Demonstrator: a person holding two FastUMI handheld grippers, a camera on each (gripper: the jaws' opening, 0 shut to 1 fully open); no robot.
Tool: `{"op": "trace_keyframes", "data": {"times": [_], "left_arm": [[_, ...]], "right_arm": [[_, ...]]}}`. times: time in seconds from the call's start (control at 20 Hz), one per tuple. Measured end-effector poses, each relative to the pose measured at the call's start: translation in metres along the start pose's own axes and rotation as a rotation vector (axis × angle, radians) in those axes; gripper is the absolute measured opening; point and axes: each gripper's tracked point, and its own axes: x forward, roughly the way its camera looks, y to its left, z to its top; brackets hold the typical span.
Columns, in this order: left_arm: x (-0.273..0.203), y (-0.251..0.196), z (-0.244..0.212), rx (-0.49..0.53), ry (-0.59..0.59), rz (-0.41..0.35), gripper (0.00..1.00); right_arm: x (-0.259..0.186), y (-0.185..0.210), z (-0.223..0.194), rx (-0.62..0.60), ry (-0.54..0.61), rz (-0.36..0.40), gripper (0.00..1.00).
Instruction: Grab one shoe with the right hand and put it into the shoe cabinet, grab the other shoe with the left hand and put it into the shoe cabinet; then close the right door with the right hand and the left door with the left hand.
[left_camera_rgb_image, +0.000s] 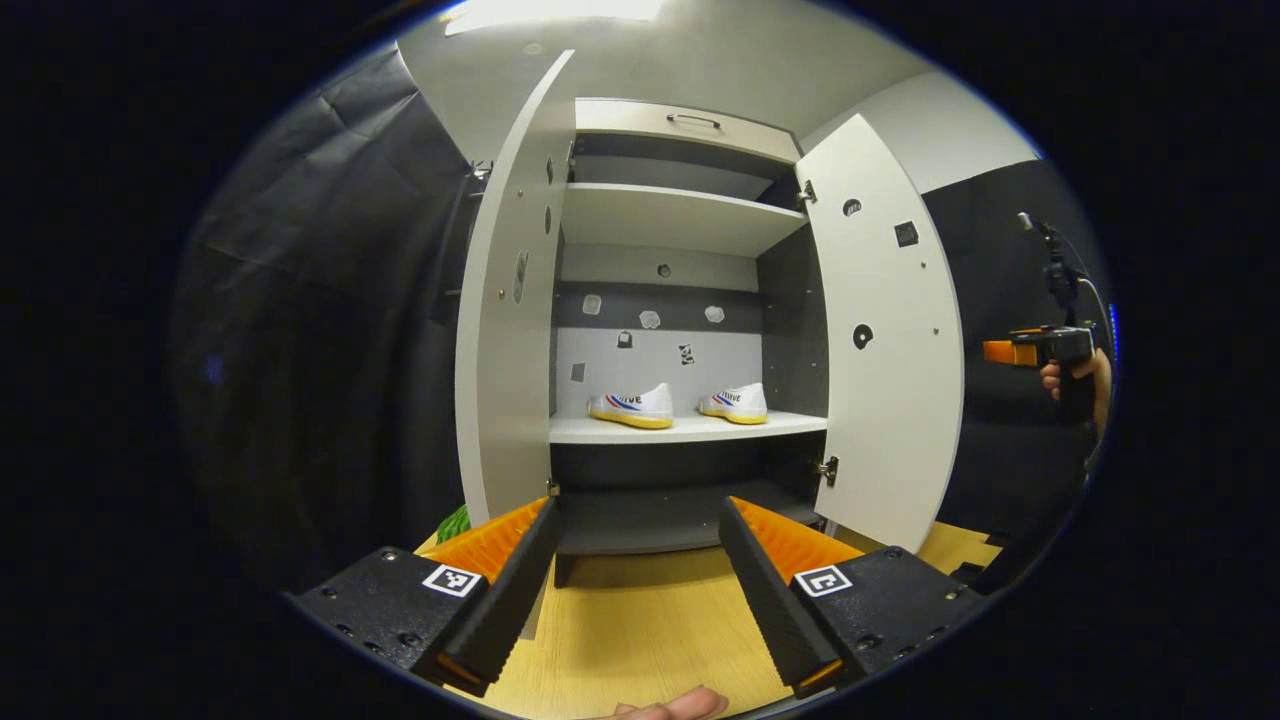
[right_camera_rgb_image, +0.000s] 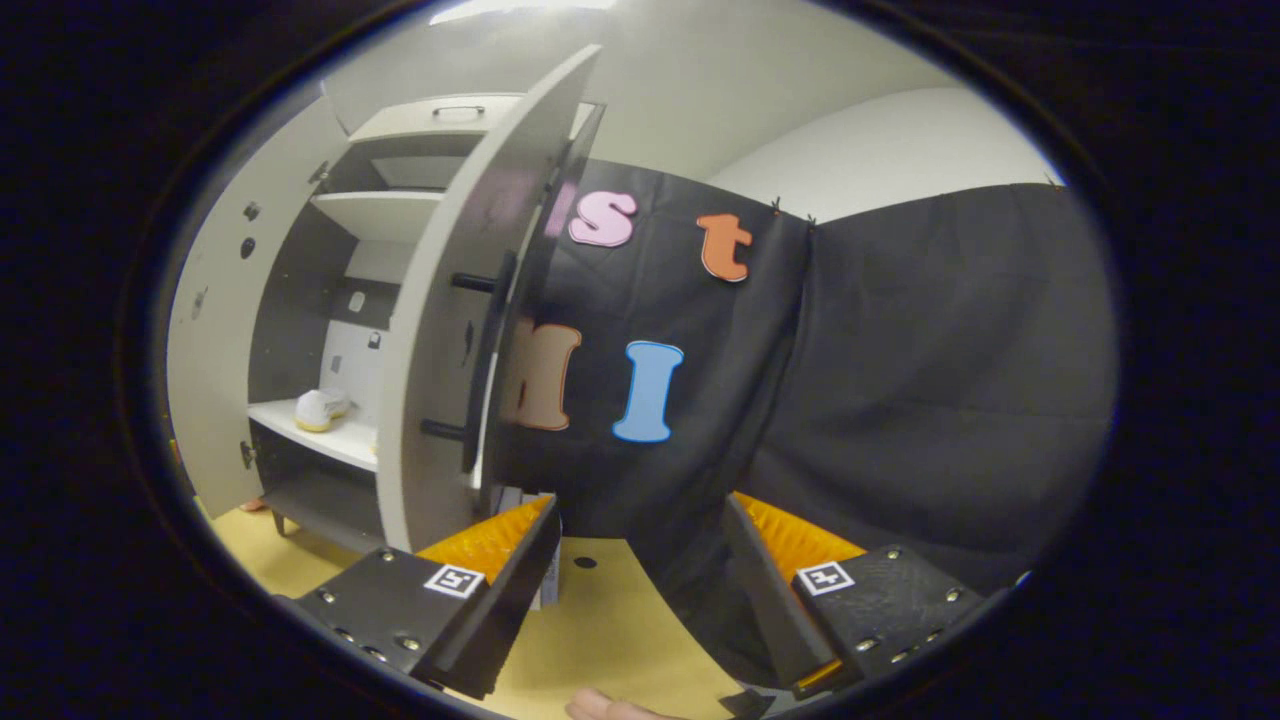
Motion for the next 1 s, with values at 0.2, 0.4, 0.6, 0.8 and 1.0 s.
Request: {"op": "trace_keyframes", "data": {"times": [0.2, 0.4, 0.6, 0.8, 1.0], "left_arm": [[-0.006, -0.001, 0.004, 0.003, -0.027, -0.007, 0.99], [-0.009, -0.002, 0.014, 0.008, -0.063, -0.012, 0.98], [-0.011, -0.001, 0.017, 0.017, -0.079, -0.007, 0.98], [-0.012, 0.001, 0.015, 0.022, -0.074, -0.007, 0.98], [-0.012, 0.015, 0.010, 0.017, -0.066, 0.015, 0.99]], "right_arm": [[0.040, -0.034, 0.017, -0.004, -0.046, -0.003, 0.98], [0.073, -0.042, 0.013, 0.003, -0.009, 0.022, 0.98], [0.086, -0.015, 0.007, 0.043, 0.034, 0.095, 0.99], [0.085, 0.029, 0.009, 0.055, 0.038, 0.199, 0.99], [0.063, 0.057, 0.025, 0.018, 0.004, 0.262, 0.99]]}}
